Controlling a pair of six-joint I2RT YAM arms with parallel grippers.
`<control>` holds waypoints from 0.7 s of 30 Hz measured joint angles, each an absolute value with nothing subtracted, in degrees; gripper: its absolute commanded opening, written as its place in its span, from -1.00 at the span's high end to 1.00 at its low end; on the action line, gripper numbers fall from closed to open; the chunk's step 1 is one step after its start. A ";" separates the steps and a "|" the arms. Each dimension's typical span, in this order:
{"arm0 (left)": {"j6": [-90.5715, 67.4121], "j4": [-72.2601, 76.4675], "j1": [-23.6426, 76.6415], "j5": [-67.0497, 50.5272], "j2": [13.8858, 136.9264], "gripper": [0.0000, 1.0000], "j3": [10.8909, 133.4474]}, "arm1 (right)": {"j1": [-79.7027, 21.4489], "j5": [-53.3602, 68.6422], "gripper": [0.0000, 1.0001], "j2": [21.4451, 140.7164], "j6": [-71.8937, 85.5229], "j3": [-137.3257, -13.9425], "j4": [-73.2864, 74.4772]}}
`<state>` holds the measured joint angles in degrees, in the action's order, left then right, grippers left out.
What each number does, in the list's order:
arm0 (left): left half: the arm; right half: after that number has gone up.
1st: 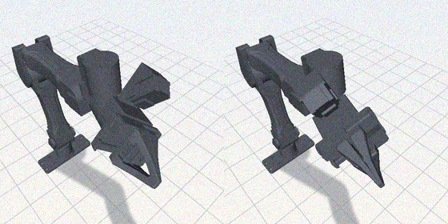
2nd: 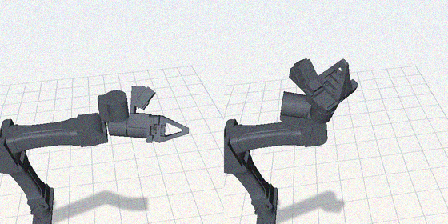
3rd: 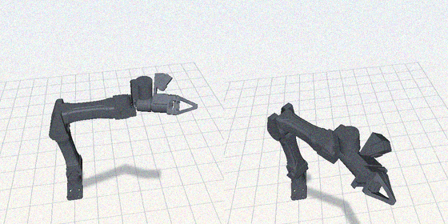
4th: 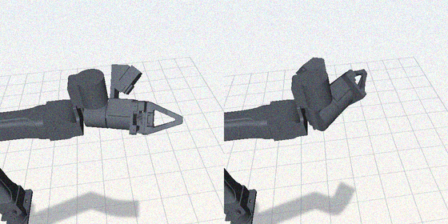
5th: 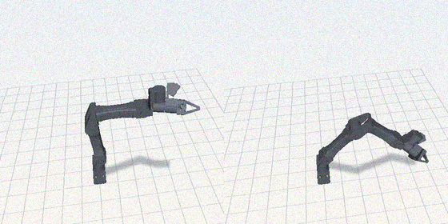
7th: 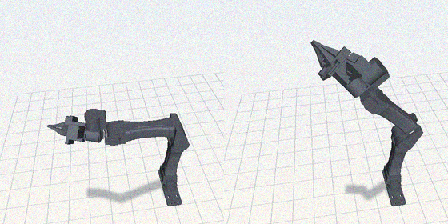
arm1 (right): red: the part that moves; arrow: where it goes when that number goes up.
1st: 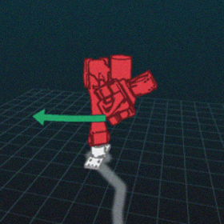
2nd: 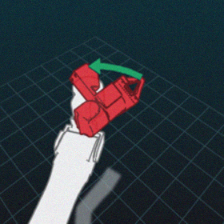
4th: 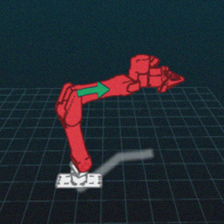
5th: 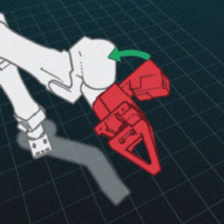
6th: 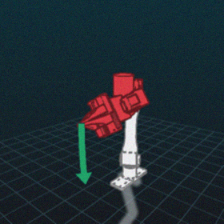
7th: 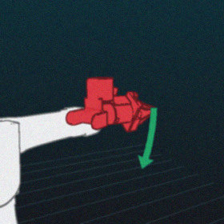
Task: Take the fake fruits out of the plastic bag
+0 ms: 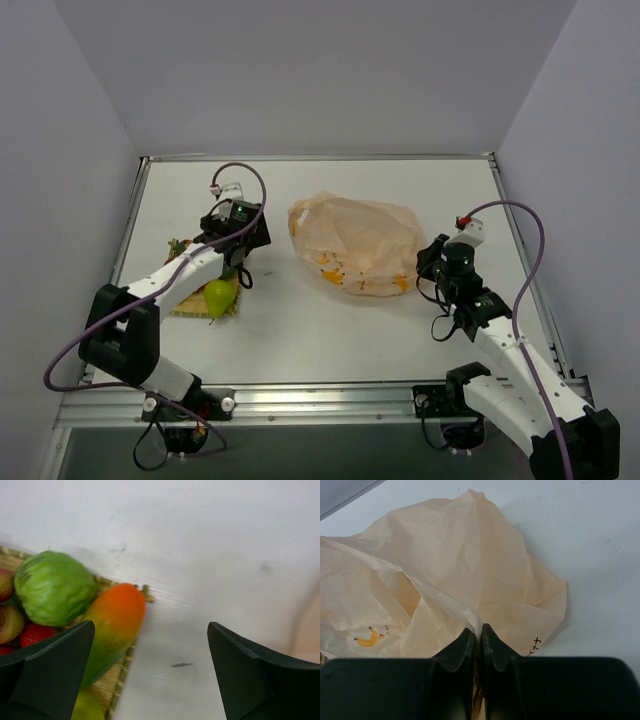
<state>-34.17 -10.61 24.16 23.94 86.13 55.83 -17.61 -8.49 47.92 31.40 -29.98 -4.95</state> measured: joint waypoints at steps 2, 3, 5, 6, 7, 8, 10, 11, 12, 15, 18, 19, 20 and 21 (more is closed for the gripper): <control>-33.61 -10.96 25.93 22.20 84.31 -0.88 58.26 | -17.61 -8.51 0.88 47.92 31.40 -30.00 -4.93; -33.10 -10.87 27.03 21.04 83.07 -0.89 60.12 | -17.61 -8.54 0.88 47.92 31.40 -30.00 -4.93; -32.49 -10.68 29.39 19.29 81.06 -0.88 62.26 | -17.61 -8.64 0.86 47.90 31.40 -30.02 -4.80; -32.10 -10.52 30.33 18.22 79.81 -0.88 63.18 | -17.61 -8.86 0.85 47.88 31.40 -30.09 -4.51; -31.81 -10.46 31.31 16.88 78.37 -0.88 63.94 | -17.61 -9.17 0.85 47.86 31.40 -30.11 -4.29; -31.55 -10.44 32.16 15.42 76.90 -0.88 64.42 | -17.61 -9.52 0.85 47.72 31.44 -30.22 -3.88; -31.16 -10.48 33.08 12.93 73.80 -0.88 64.93 | -17.58 -10.74 0.85 47.16 31.46 -30.48 -2.72; -30.83 -10.52 33.23 11.73 72.34 -0.88 64.95 | -17.58 -11.57 0.85 46.70 31.46 -30.68 -2.02; -30.48 -10.79 33.23 10.72 70.91 -0.88 64.95 | -17.54 -12.43 0.84 46.22 31.48 -31.05 -1.37; -29.58 -11.97 33.23 8.49 67.31 -0.88 64.95 | -17.28 -15.22 0.84 44.86 31.62 -32.49 0.32; -28.34 -14.61 33.21 6.85 64.12 -0.88 64.95 | -17.17 -18.72 0.82 43.90 31.86 -33.52 1.15; -27.77 -15.57 33.21 6.39 63.20 -0.88 64.95 | -17.15 -19.90 0.82 43.68 32.05 -33.56 1.28; -27.11 -16.67 33.21 6.00 62.30 -0.88 64.97 | -17.08 -21.30 0.77 43.48 32.32 -33.56 1.56; -26.55 -17.89 33.21 5.69 61.41 -0.88 64.97 | -16.95 -22.63 0.55 43.33 32.62 -33.54 1.91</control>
